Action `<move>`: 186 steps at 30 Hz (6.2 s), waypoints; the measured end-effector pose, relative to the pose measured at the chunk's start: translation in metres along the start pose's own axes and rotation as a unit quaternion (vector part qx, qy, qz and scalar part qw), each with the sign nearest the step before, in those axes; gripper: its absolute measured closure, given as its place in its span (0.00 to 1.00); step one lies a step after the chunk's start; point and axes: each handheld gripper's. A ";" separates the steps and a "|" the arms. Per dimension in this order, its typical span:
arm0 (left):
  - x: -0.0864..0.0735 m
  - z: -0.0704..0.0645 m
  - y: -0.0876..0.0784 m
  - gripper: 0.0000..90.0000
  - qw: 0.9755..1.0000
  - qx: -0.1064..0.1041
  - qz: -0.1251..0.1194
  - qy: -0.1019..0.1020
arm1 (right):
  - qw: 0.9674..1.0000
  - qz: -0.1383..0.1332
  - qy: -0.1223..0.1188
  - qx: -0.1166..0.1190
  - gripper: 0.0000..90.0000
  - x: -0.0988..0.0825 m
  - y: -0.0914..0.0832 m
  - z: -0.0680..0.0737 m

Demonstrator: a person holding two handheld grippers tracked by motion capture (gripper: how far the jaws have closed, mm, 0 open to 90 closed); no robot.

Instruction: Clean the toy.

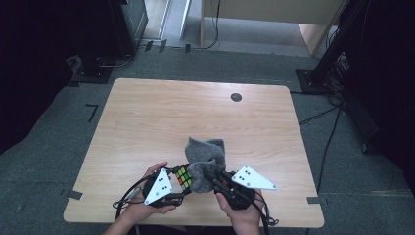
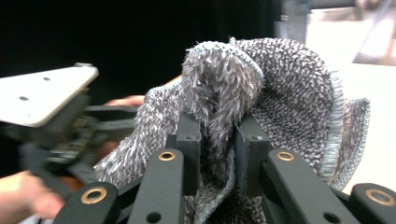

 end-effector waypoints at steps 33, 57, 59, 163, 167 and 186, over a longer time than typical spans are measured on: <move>0.006 0.025 -0.025 0.38 0.987 -0.046 -0.107 -0.108 | 0.994 0.034 0.101 0.035 0.88 -0.022 0.016 -0.027; 0.008 0.033 -0.032 0.38 0.984 -0.037 -0.122 -0.123 | 0.993 0.026 0.099 0.054 0.89 -0.023 0.016 -0.028; 0.011 0.041 -0.042 0.38 0.981 -0.022 -0.138 -0.138 | 0.995 0.036 0.088 0.044 0.89 -0.026 0.019 -0.027; -0.072 0.078 0.007 0.35 0.935 0.178 0.195 -0.235 | 0.991 -0.030 0.061 -0.112 0.90 -0.030 0.000 -0.065; -0.072 0.078 0.008 0.35 0.935 0.175 0.199 -0.237 | 0.991 -0.028 0.061 -0.112 0.90 -0.031 0.001 -0.065; -0.064 0.082 -0.012 0.13 0.945 0.155 0.142 -0.251 | 0.987 -0.038 0.027 -0.154 0.91 -0.023 -0.011 -0.091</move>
Point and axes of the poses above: each handheld gripper's, and its own axes: y roughly forward along the jaws, x roughly out of its top, z roughly to its left, and after that the axes turned 4 degrees about y, right-handed
